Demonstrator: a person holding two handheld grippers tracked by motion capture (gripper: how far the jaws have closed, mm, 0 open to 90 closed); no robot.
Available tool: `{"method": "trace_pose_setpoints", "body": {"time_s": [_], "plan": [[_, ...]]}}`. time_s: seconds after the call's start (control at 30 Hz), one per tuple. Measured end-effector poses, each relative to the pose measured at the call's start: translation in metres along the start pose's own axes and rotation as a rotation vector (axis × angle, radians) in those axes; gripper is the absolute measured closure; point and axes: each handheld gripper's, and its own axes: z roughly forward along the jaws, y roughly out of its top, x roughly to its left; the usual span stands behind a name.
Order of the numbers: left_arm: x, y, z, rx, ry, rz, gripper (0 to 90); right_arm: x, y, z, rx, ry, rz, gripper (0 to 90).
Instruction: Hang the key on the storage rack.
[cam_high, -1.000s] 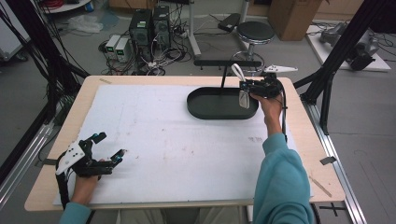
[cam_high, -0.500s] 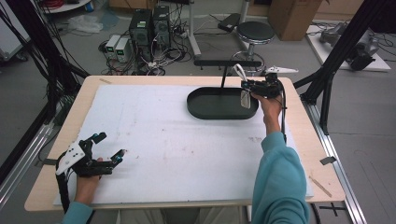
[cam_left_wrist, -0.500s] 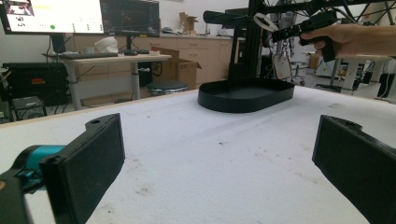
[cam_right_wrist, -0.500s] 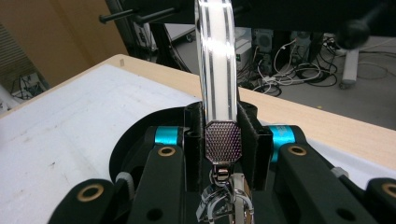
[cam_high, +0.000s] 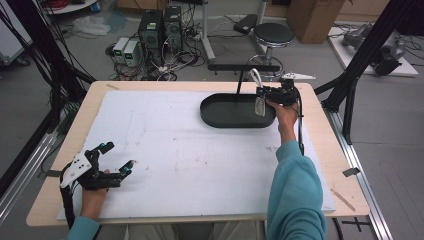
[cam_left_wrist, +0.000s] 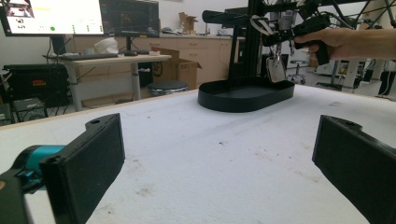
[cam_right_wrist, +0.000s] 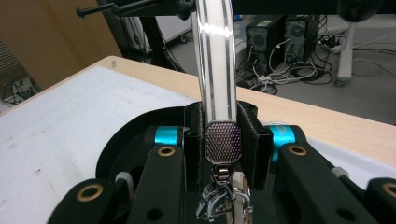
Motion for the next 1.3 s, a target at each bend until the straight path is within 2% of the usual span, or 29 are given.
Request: {"method": "trace_pose_setpoints", "body": {"time_s": [0.3, 0.63, 0.97, 1.03, 1.13, 1.23, 1.3], "plan": [[-0.001, 0.000, 0.000, -0.002, -0.001, 0.005, 2.7, 0.001, -0.002, 0.005, 0.005, -0.039, -0.017, 73.5], [-0.001, 0.000, 0.000, -0.003, 0.000, 0.007, 2.8, 0.004, -0.004, 0.012, 0.006, -0.108, 0.011, 71.3], [-0.002, 0.000, 0.000, -0.011, 0.001, 0.009, 2.7, 0.006, -0.005, 0.016, 0.011, -0.144, 0.000, 69.9], [-0.002, 0.000, 0.000, -0.010, 0.001, 0.009, 2.8, 0.006, -0.005, 0.017, 0.022, -0.143, 0.005, 69.1], [-0.002, 0.000, -0.001, -0.010, 0.001, 0.010, 2.7, 0.008, -0.005, 0.017, 0.031, -0.141, -0.013, 68.7], [-0.002, 0.000, -0.001, -0.009, 0.000, 0.012, 2.8, 0.010, -0.003, 0.015, 0.029, -0.143, -0.023, 66.2], [-0.002, 0.000, -0.001, -0.010, 0.001, 0.010, 2.7, 0.011, -0.001, 0.013, 0.024, -0.150, -0.027, 59.7]]}}
